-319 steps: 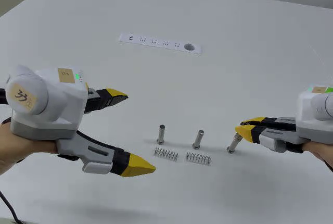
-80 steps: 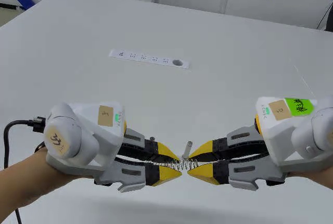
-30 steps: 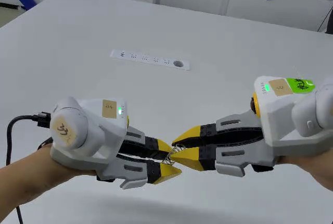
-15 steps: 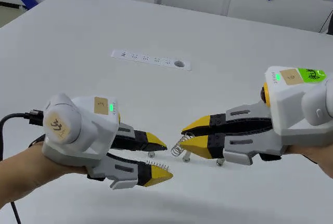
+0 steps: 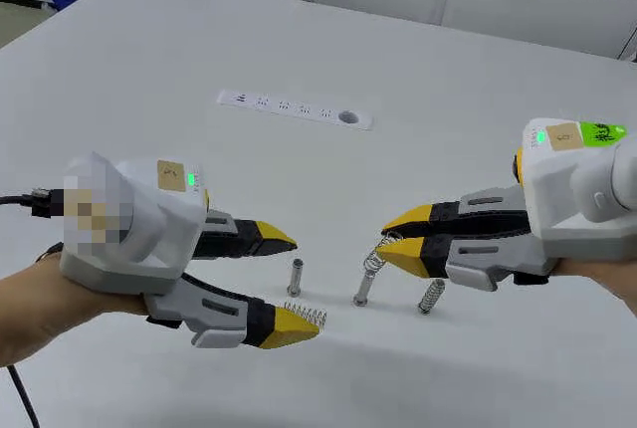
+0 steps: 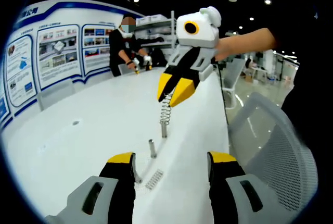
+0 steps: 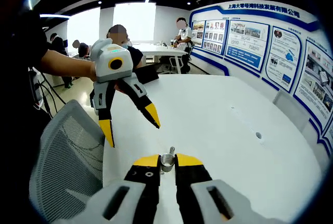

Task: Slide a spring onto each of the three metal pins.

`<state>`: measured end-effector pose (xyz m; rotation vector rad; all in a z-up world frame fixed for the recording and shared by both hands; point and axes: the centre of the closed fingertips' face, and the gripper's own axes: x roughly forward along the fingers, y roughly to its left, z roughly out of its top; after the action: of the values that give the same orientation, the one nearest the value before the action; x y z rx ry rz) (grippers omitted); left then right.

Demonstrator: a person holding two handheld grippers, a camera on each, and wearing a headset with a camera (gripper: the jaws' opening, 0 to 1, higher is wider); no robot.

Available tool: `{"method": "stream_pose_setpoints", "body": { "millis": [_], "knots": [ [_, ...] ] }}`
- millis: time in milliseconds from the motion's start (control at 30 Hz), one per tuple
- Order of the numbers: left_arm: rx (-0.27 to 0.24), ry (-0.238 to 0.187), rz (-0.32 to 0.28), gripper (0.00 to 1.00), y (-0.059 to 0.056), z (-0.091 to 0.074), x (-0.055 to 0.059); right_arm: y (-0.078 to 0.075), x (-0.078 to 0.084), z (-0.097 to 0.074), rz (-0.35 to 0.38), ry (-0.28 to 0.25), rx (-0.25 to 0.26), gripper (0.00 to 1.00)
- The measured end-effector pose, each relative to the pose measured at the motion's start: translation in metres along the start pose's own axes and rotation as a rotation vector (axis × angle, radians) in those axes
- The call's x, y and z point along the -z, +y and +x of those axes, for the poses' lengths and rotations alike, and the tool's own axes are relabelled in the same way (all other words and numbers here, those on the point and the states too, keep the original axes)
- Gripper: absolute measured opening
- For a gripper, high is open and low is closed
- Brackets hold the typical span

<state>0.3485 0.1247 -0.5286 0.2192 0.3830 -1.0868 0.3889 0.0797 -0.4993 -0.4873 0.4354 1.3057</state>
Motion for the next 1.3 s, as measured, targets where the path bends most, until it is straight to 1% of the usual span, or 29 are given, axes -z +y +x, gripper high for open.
{"method": "stream_pose_setpoints", "body": {
  "millis": [100, 200, 267, 367, 467, 600, 667, 767, 900, 967, 1067, 1167, 1300],
  "knots": [
    [-0.011, 0.001, -0.009, 0.64, 0.004, -0.001, 0.001, -0.009, 0.006, 0.001, 0.014, 0.019, 0.031, 0.11],
    [-0.023, 0.006, -0.011, 0.68, 0.008, 0.0, 0.001, -0.017, 0.011, 0.002, 0.032, 0.03, 0.05, 0.11],
    [-0.025, 0.001, -0.013, 0.7, 0.009, 0.0, 0.0, -0.025, 0.015, 0.002, 0.035, 0.041, 0.071, 0.11],
    [-0.022, -0.001, -0.013, 0.7, 0.01, 0.0, 0.0, -0.031, 0.02, 0.004, 0.044, 0.051, 0.08, 0.11],
    [-0.025, 0.008, -0.016, 0.73, 0.011, -0.001, 0.003, -0.035, 0.025, 0.006, 0.04, 0.069, 0.091, 0.11],
    [-0.031, 0.018, -0.022, 0.77, 0.014, -0.003, 0.007, -0.038, 0.032, 0.012, 0.037, 0.091, 0.097, 0.11],
    [-0.032, 0.014, -0.031, 0.78, 0.015, -0.004, 0.007, -0.04, 0.036, 0.015, 0.046, 0.098, 0.098, 0.11],
    [-0.022, 0.002, -0.042, 0.81, 0.014, -0.006, 0.007, -0.041, 0.041, 0.021, 0.057, 0.109, 0.093, 0.11],
    [-0.024, 0.002, -0.047, 0.86, 0.014, -0.007, 0.008, -0.042, 0.046, 0.028, 0.069, 0.12, 0.088, 0.11],
    [-0.025, 0.009, -0.049, 0.86, 0.015, -0.007, 0.011, -0.043, 0.05, 0.031, 0.078, 0.129, 0.085, 0.11],
    [-0.028, 0.02, -0.051, 0.87, 0.016, -0.007, 0.015, -0.044, 0.052, 0.034, 0.087, 0.134, 0.086, 0.11],
    [-0.031, 0.019, -0.057, 0.9, 0.017, -0.008, 0.016, -0.045, 0.053, 0.036, 0.101, 0.131, 0.083, 0.11],
    [-0.039, 0.02, -0.064, 0.92, 0.019, -0.009, 0.018, -0.043, 0.053, 0.04, 0.102, 0.135, 0.076, 0.11]
  ]
}}
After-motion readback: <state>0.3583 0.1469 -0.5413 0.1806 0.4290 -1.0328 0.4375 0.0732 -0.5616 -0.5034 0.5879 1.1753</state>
